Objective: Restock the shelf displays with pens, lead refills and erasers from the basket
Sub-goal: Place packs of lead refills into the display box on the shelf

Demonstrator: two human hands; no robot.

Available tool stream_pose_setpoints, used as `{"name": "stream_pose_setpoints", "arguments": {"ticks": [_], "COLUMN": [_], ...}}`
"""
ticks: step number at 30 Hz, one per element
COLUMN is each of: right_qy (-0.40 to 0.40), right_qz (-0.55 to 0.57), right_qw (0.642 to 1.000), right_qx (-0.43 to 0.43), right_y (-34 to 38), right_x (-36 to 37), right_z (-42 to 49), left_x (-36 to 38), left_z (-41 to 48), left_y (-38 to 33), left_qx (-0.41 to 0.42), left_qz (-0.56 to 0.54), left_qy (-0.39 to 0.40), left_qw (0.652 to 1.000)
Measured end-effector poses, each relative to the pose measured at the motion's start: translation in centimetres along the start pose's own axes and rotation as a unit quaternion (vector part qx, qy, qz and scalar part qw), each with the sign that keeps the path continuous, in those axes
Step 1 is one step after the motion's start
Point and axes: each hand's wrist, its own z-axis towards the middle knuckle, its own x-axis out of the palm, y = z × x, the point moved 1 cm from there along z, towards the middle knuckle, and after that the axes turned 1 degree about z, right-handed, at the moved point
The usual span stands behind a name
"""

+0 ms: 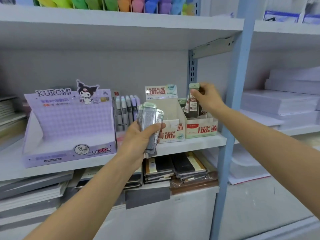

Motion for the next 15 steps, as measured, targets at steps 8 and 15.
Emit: {"name": "stream_pose_setpoints", "arguments": {"ticks": [8, 15], "right_qy": [0.033, 0.074], "right_qz": [0.056, 0.027], "right_qw": [0.998, 0.997], "right_qx": [0.024, -0.026], "right_y": [-1.1, -1.9], "right_x": [0.4, 0.2], "right_z": [0.9, -0.1], "left_x": [-0.1, 0.2], "left_z": [0.4, 0.0], "left_y": [0.4, 0.4], "left_qx": [-0.009, -0.009], "left_qz": [-0.009, -0.024], "left_qy": [0.008, 0.013], "left_qw": [1.0, 1.0]}}
